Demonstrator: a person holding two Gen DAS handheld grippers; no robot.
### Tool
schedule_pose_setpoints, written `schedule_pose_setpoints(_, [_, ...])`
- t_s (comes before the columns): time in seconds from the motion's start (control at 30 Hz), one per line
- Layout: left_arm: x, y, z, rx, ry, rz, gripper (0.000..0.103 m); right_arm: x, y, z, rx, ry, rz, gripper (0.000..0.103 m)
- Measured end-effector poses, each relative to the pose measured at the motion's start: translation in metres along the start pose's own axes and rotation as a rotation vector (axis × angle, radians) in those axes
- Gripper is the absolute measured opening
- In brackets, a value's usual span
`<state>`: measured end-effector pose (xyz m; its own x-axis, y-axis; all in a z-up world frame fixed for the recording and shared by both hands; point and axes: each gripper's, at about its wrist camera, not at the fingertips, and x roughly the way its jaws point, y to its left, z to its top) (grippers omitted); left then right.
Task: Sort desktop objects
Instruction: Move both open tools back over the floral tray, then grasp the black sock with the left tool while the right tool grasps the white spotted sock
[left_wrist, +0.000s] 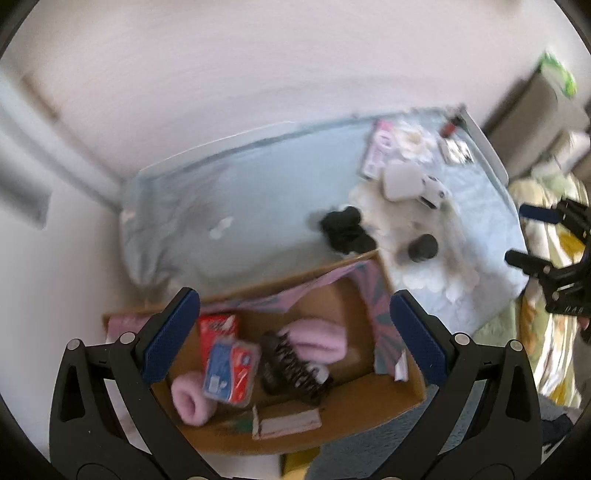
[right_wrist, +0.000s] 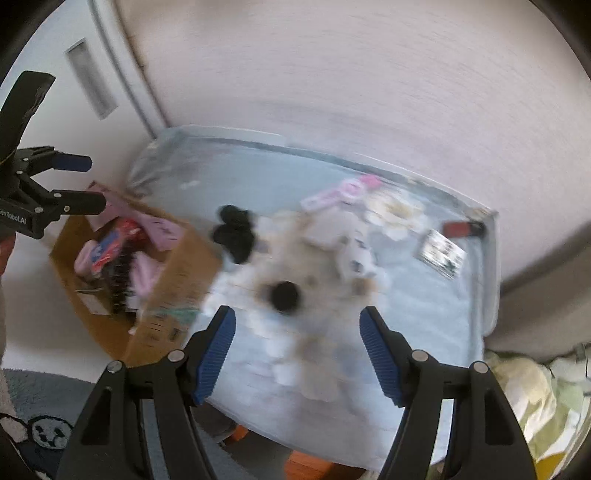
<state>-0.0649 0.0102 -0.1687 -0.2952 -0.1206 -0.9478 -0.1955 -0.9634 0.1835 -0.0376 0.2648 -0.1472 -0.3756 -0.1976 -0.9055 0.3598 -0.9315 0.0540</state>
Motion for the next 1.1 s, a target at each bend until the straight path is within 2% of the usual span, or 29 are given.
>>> schedule_pose_setpoints(0.13, [0.025, -0.025, 0.034, 0.069, 0.063, 0.01, 0.103, 0.004, -0.025, -0.004, 0.054, 0.018, -0.006, 0.066])
schedule_pose_setpoints(0.27, [0.066, -0.05, 0.063, 0.164, 0.155, 0.022, 0.103, 0.015, -0.046, -0.005, 0.086, 0.047, 0.006, 0.066])
schedule_pose_setpoints(0.47, [0.128, -0.082, 0.076, 0.333, 0.318, 0.064, 0.103, 0.045, -0.068, -0.001, 0.086, 0.092, 0.047, 0.066])
schedule_pose_setpoints(0.63, [0.162, -0.086, 0.076, 0.351, 0.403, 0.089, 0.103, 0.076, -0.077, 0.014, 0.066, 0.098, 0.13, 0.066])
schedule_pose_setpoints(0.9, [0.195, -0.082, 0.075, 0.36, 0.485, 0.123, 0.102, 0.133, -0.064, 0.04, -0.027, 0.152, 0.097, 0.066])
schedule_pose_setpoints(1.0, [0.2, -0.082, 0.072, 0.332, 0.496, 0.129, 0.092, 0.145, -0.064, 0.043, -0.039, 0.162, 0.095, 0.066])
schedule_pose_setpoints(1.07, [0.202, -0.081, 0.07, 0.321, 0.506, 0.109, 0.07, 0.148, -0.063, 0.044, -0.044, 0.163, 0.084, 0.066])
schedule_pose_setpoints(1.1, [0.204, -0.08, 0.069, 0.308, 0.515, 0.099, 0.065, 0.149, -0.063, 0.045, -0.048, 0.16, 0.082, 0.066])
